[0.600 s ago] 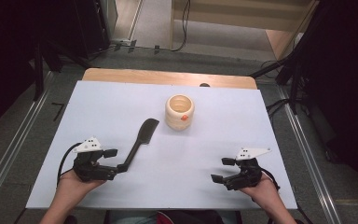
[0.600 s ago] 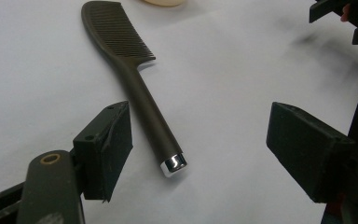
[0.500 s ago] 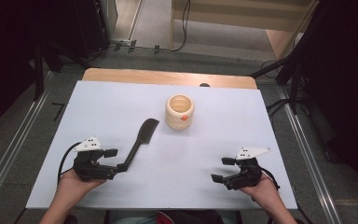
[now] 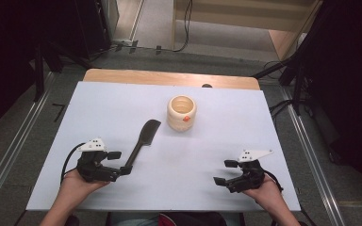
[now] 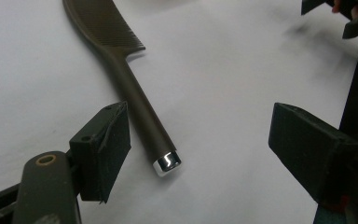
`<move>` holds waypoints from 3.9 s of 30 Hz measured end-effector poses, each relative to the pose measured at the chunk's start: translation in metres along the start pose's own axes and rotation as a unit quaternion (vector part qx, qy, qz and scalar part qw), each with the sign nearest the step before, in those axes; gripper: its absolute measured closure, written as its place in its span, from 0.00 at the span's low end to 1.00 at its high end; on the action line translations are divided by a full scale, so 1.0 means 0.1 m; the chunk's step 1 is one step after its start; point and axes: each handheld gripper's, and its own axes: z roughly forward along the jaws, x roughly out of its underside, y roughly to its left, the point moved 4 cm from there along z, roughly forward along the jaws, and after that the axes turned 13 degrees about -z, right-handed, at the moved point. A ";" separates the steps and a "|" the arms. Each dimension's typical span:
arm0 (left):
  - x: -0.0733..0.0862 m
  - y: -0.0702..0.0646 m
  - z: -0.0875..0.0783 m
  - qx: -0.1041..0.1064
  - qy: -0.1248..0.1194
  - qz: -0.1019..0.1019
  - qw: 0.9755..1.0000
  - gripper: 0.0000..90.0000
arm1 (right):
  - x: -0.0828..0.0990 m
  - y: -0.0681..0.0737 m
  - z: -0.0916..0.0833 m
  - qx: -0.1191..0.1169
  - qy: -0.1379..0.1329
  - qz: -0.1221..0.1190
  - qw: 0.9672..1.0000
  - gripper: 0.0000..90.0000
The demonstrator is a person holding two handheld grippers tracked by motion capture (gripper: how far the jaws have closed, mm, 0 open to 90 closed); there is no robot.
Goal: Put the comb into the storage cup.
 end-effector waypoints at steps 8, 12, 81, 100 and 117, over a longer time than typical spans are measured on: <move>0.01 0.01 0.01 -0.006 0.007 -0.003 1.000 0.24 | 0.01 -0.02 0.00 0.002 -0.003 0.007 1.000 0.14; 0.02 0.03 -0.01 -0.013 0.007 -0.005 1.000 0.25 | -0.01 -0.03 0.02 -0.001 -0.003 0.002 1.000 0.14; -0.54 0.03 0.47 -0.154 -0.014 -0.060 0.986 0.27 | 0.00 -0.06 0.03 0.030 0.000 0.014 0.999 0.14; -0.26 0.03 0.45 -0.163 0.010 -0.075 0.984 0.35 | -0.09 -0.10 0.10 0.017 -0.005 0.003 1.000 0.14; -0.13 0.05 0.53 -0.208 0.029 -0.074 0.975 0.49 | -0.12 -0.12 0.12 0.016 -0.005 0.001 1.000 0.14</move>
